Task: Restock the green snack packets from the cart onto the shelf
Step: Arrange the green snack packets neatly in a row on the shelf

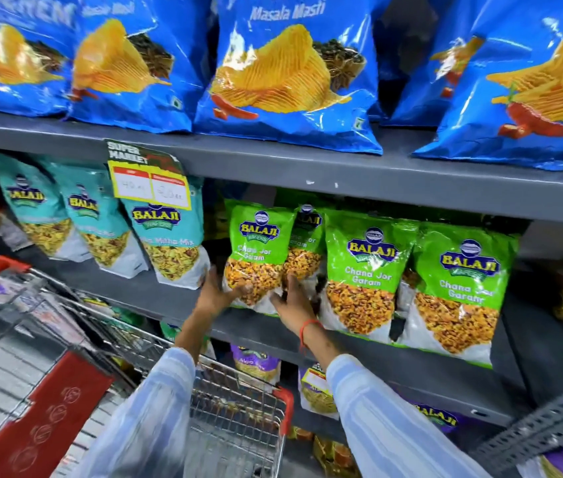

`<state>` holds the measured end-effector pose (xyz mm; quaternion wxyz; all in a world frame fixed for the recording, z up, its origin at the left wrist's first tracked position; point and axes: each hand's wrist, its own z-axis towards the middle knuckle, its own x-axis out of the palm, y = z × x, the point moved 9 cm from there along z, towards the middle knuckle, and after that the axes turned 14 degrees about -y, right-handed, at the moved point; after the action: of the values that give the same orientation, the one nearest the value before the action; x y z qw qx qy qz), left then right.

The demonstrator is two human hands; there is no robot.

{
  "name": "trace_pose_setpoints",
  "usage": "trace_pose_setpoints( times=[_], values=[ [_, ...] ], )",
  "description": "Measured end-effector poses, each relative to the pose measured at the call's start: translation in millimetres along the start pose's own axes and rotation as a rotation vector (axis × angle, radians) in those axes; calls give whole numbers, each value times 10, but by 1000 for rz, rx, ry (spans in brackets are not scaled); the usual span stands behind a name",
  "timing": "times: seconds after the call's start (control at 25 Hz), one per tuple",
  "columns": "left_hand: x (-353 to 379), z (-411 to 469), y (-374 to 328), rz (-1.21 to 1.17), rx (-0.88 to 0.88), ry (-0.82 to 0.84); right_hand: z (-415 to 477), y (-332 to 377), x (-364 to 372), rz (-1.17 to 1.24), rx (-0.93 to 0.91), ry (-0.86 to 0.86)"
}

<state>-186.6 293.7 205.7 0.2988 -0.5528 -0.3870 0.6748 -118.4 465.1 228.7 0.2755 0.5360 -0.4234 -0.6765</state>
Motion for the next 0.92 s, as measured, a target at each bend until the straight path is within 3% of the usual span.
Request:
trace_pose_setpoints(
  times=[0.12,0.24,0.4,0.6,0.76,0.92],
  values=[
    [24,-18,90,0,67,101,32,-115,199,17,57,56],
    [92,-129,130,-251,9,129,-54,-187,15,33,32,-169],
    [373,-278,-33,-336,27,130,-157,-322,-301,24,-10,-405],
    [402,-273,-251,-319,-34,225,-168,-438,-326,61,112,-403],
    [108,19,-879,-523,-83,27,-177,-435,-299,128,127,-395],
    [43,272,-1254,-666,-148,-17,-198,-405,-319,162,120,-363]
  ],
)
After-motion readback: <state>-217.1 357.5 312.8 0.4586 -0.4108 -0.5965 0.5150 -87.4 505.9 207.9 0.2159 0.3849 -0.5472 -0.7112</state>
